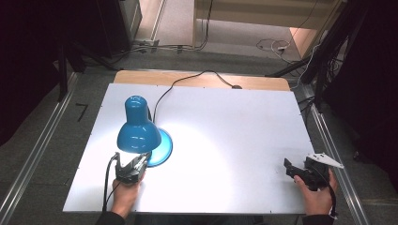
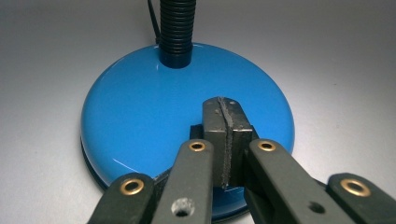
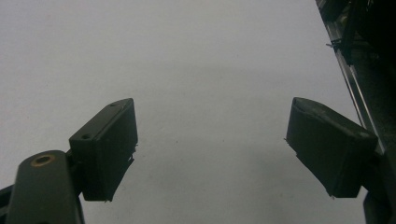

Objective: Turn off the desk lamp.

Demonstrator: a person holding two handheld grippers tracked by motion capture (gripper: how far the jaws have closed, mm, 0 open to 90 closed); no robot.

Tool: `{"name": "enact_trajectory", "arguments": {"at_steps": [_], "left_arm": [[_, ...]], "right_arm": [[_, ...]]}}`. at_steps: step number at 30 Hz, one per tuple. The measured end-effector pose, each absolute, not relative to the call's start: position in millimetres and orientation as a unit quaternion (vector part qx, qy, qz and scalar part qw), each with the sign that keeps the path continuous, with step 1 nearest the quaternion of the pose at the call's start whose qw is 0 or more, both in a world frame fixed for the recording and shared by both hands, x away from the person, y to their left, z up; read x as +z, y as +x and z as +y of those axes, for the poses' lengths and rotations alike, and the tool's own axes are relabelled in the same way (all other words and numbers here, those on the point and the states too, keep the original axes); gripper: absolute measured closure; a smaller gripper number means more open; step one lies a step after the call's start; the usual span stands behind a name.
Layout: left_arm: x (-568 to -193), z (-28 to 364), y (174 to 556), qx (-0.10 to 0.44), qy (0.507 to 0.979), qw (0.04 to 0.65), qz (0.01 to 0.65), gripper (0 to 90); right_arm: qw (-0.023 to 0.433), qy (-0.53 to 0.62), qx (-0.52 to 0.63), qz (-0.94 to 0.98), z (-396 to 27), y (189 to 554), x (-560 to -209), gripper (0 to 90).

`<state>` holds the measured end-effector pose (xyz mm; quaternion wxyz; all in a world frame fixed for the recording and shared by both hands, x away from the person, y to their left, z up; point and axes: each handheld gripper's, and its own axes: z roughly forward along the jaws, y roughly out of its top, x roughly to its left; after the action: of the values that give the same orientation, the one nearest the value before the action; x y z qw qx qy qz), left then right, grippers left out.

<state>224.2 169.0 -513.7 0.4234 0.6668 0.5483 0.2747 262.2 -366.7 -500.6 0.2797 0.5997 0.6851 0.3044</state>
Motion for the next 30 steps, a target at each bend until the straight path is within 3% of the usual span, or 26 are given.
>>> {"name": "enact_trajectory", "arguments": {"at_steps": [30], "left_arm": [[-512.9,168.9,225.3,0.274,0.67,0.419,0.548,90.0]], "right_arm": [[0.277,0.6,0.304,0.686,-365.3,262.7,-501.0,15.1]]}}
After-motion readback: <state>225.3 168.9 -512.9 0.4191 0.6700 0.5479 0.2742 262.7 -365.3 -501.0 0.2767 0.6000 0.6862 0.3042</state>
